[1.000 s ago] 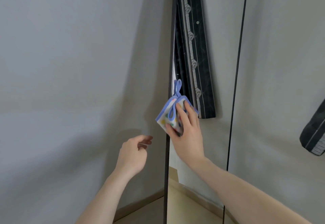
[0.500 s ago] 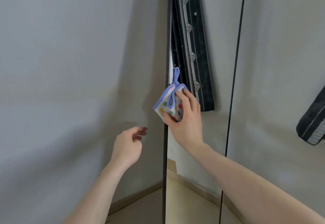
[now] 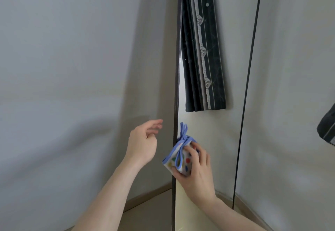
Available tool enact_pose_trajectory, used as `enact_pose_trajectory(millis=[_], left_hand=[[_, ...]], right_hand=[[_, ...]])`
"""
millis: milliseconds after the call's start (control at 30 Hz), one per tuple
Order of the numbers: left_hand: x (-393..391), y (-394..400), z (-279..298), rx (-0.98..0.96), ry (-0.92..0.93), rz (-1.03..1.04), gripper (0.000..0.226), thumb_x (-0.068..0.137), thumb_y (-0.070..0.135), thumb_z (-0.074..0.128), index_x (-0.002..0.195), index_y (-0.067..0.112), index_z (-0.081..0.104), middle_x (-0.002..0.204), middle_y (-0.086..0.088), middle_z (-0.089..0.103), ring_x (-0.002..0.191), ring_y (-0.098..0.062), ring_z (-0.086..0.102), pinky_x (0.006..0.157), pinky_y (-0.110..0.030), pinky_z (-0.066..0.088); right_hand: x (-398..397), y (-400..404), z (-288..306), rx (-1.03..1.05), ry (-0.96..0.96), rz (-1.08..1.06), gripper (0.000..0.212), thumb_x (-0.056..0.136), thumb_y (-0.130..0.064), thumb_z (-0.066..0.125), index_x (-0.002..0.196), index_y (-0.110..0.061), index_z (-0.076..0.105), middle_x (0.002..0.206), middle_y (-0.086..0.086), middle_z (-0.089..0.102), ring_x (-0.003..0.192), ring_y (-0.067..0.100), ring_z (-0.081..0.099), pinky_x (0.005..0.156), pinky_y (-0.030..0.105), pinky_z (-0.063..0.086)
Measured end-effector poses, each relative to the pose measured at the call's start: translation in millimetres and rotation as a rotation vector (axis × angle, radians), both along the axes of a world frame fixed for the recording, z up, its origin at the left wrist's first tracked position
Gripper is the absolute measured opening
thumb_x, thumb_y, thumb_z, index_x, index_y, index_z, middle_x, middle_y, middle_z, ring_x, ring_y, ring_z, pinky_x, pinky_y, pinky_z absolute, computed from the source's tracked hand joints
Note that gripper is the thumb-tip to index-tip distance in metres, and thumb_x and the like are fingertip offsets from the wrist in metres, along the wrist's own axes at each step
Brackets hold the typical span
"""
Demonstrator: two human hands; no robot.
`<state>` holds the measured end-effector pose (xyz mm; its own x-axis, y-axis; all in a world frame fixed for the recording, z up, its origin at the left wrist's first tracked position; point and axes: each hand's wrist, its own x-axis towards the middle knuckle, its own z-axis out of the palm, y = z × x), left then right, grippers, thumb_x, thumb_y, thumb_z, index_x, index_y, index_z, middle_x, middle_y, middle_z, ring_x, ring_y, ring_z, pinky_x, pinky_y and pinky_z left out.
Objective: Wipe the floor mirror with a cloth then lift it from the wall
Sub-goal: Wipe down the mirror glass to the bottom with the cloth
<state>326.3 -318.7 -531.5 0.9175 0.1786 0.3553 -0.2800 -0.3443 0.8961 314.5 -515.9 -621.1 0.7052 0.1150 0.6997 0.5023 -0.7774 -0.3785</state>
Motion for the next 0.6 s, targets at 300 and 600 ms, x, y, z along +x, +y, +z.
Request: enact_pose_trajectory(millis=[300,600], left_hand=[[10,-13,14,-0.104,-0.125,-0.085,0.065,0.091,-0.013,0.037,0.131,0.027,0.068,0.122,0.011,0.071,0.112,-0.001,0.066,0.098,-0.011,0.046],[18,1,24,-0.271,-0.208,0.009,0.057,0.077,0.009,0.034,0.115,0.033,0.07,0.114,0.015,0.073,0.11,-0.007,0.068,0.099,-0.019,0.049]], right_hand=[[28,14,66,0.178,-0.047,-0.012,0.074,0.075,-0.057,0.081,0.138,-0.037,0.047,0.148,-0.014,0.036,0.133,0.016,0.038,0.104,0.048,0.049],[58,37,144,0.151,-0.202,-0.09,0.065,0.074,-0.049,0.083,0.128,-0.027,0.053,0.138,-0.008,0.044,0.121,0.02,0.043,0.102,0.039,0.043]])
